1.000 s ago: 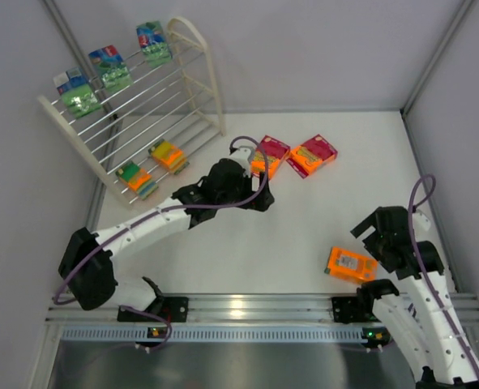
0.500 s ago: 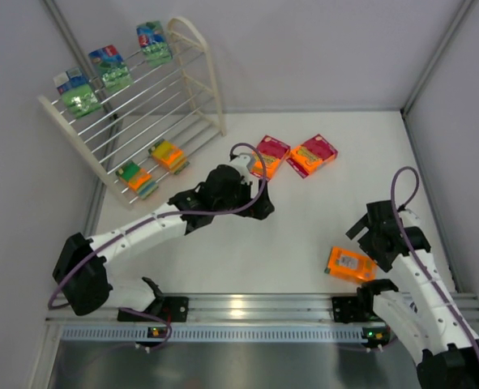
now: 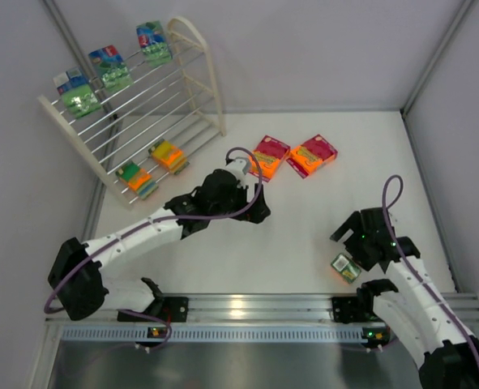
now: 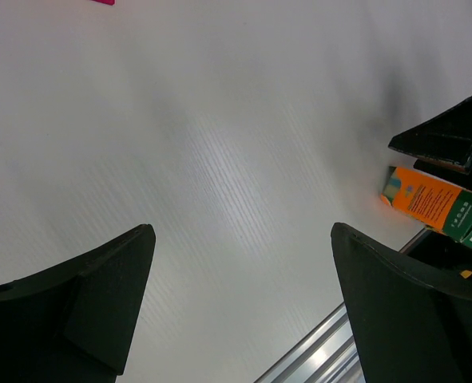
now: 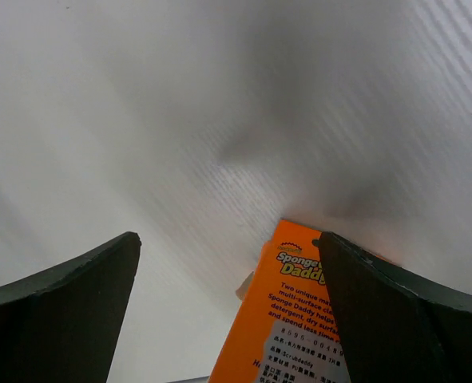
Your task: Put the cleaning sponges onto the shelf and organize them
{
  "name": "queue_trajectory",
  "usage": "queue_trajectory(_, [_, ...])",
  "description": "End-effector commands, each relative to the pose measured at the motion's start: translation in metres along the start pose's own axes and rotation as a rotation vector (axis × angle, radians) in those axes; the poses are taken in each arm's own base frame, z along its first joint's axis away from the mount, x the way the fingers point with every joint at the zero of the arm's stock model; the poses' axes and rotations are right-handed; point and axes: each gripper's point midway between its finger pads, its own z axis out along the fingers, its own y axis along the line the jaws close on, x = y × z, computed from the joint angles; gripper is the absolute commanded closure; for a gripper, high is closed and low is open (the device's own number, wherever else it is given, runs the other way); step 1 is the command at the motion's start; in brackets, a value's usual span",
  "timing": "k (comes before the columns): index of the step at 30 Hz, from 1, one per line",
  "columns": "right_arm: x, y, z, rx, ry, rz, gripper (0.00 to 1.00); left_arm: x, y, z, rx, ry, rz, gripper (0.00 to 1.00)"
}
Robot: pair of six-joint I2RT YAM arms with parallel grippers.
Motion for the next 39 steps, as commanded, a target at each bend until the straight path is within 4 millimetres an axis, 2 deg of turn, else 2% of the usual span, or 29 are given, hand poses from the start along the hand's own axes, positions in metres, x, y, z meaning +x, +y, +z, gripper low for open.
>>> queue_trajectory(1, [-0.013, 0.044, -0.007, -0.172, -0.043, 0.043, 0.04, -0.014, -0.007, -0.01, 0.023, -0.063, -0.002, 0.02])
queue_trajectory(5, [-0.016, 0.068, -0.01, -0.238, -0.045, 0.071, 0.06, -0.014, -0.007, -0.011, 0.023, -0.065, -0.006, 0.02])
queue_trajectory(6, [-0.009, 0.077, -0.012, -0.268, -0.011, 0.078, 0.06, -0.014, -0.008, -0.011, 0.025, -0.066, -0.006, 0.02])
queue_trajectory(8, [-0.009, 0.092, -0.011, -0.301, -0.011, 0.084, 0.06, -0.013, -0.009, -0.012, 0.035, -0.062, -0.004, 0.02])
queue_trajectory(13, [-0.001, 0.12, -0.009, -0.294, -0.013, -0.032, 0.04, -0.008, -0.018, -0.016, 0.084, -0.037, -0.002, 0.02])
queue_trajectory(14, [-0.013, 0.128, -0.011, -0.263, -0.051, -0.074, 0.03, -0.007, -0.018, -0.016, 0.087, -0.036, -0.004, 0.02])
queue_trajectory(15, [-0.018, 0.119, -0.012, -0.184, -0.059, -0.107, 0.01, -0.007, -0.018, -0.017, 0.087, -0.036, -0.005, 0.02])
queue_trajectory(16, [-0.028, 0.118, -0.017, -0.146, -0.088, -0.146, 0.01, -0.004, -0.016, -0.017, 0.087, -0.032, -0.005, 0.02])
queue_trajectory(17, [-0.056, 0.132, -0.032, -0.127, -0.176, -0.211, 0.0, -0.004, -0.016, -0.019, 0.089, -0.033, -0.005, 0.02])
queue_trajectory(18, [-0.063, 0.123, -0.039, -0.059, -0.183, -0.249, 0.01, -0.003, -0.015, -0.019, 0.087, -0.032, -0.005, 0.02])
queue_trajectory(19, [-0.075, 0.125, -0.047, -0.037, -0.212, -0.275, 0.01, -0.001, -0.015, -0.02, 0.087, -0.032, -0.004, 0.02])
queue_trajectory(20, [-0.096, 0.136, -0.064, -0.032, -0.271, -0.297, 0.01, -0.001, -0.014, -0.02, 0.087, -0.032, -0.004, 0.02])
queue_trajectory(22, [-0.106, 0.136, -0.084, -0.012, -0.277, -0.304, 0.01, -0.001, -0.014, -0.02, 0.087, -0.032, -0.001, 0.02])
queue_trajectory(24, [-0.101, 0.13, -0.092, -0.013, -0.243, -0.287, 0.0, -0.001, -0.015, -0.02, 0.086, -0.031, -0.004, 0.02])
queue_trajectory(25, [-0.09, 0.116, -0.092, 0.022, -0.199, -0.285, 0.0, -0.002, -0.015, -0.02, 0.086, -0.034, -0.004, 0.02])
queue_trajectory(26, [-0.08, 0.111, -0.096, 0.003, -0.164, -0.249, 0.0, -0.002, -0.015, -0.019, 0.084, -0.034, -0.005, 0.02])
queue_trajectory(27, [-0.072, 0.103, -0.095, 0.014, -0.136, -0.23, 0.01, -0.003, -0.015, -0.02, 0.085, -0.035, -0.007, 0.02])
queue_trajectory(28, [-0.057, 0.084, -0.093, 0.043, -0.094, -0.2, 0.01, -0.003, -0.015, -0.019, 0.085, -0.035, -0.007, 0.02])
queue_trajectory(31, [-0.027, 0.056, -0.082, 0.071, 0.003, -0.183, 0.01, 0.0, -0.016, -0.02, 0.095, -0.025, -0.007, 0.02])
queue_trajectory(37, [0.011, 0.029, -0.071, 0.088, 0.159, -0.235, 0.01, 0.007, -0.014, -0.021, 0.097, -0.013, -0.014, 0.02])
queue_trajectory(39, [0.021, 0.028, -0.069, 0.076, 0.199, -0.26, 0.01, 0.009, -0.012, -0.021, 0.089, -0.011, -0.027, 0.02])
